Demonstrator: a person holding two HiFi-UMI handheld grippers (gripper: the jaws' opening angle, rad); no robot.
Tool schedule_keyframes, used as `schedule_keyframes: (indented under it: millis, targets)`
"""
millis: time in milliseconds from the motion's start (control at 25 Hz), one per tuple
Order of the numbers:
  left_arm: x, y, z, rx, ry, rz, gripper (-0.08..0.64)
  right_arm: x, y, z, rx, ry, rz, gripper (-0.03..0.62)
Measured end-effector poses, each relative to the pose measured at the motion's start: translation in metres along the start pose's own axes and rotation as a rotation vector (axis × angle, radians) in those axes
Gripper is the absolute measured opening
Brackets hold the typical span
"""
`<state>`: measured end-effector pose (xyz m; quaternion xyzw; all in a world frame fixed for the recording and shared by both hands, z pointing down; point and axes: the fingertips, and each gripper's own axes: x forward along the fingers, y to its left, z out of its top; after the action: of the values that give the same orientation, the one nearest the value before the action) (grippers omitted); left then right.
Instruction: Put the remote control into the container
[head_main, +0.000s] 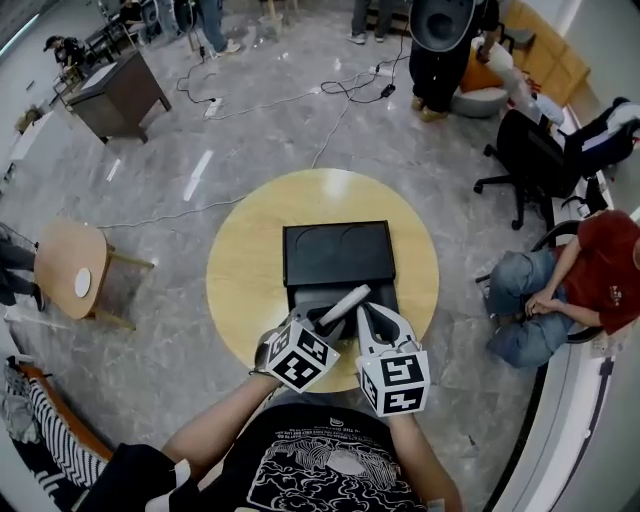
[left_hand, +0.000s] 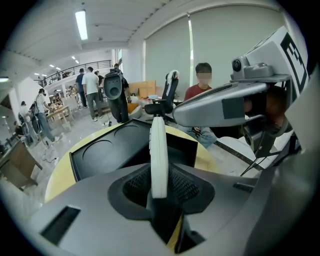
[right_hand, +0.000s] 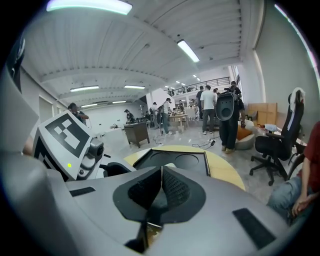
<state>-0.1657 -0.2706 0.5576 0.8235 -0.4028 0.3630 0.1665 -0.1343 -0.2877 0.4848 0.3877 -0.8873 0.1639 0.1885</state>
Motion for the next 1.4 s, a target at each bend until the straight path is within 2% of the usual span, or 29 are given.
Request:
schedule_keyframes:
  millis: [320, 600, 1000, 1160, 1400]
  targets:
    - [0.018, 0.000, -0.009, 0.082, 0.071, -0.076, 0.104, 0.009, -0.005, -0.009, 0.037, 0.009, -0.058, 0.025]
    - [0.032, 0.003, -0.015, 0.184, 0.166, -0.123, 0.104, 0.012, -0.015, -0.008, 0.072, 0.009, -0.110, 0.026]
    - [0.052, 0.002, -0.024, 0.245, 0.213, -0.157, 0.104, 0.014, -0.023, -0.019, 0.115, 0.018, -0.153, 0.025]
    - [0.055, -0.001, -0.026, 0.245, 0.228, -0.173, 0.104, 0.012, -0.027, -0.019, 0.121, 0.020, -0.164, 0.026]
    - [0.057, -0.002, -0.031, 0.269, 0.241, -0.165, 0.104, 0.009, -0.029, -0.019, 0.124, 0.017, -0.176, 0.025]
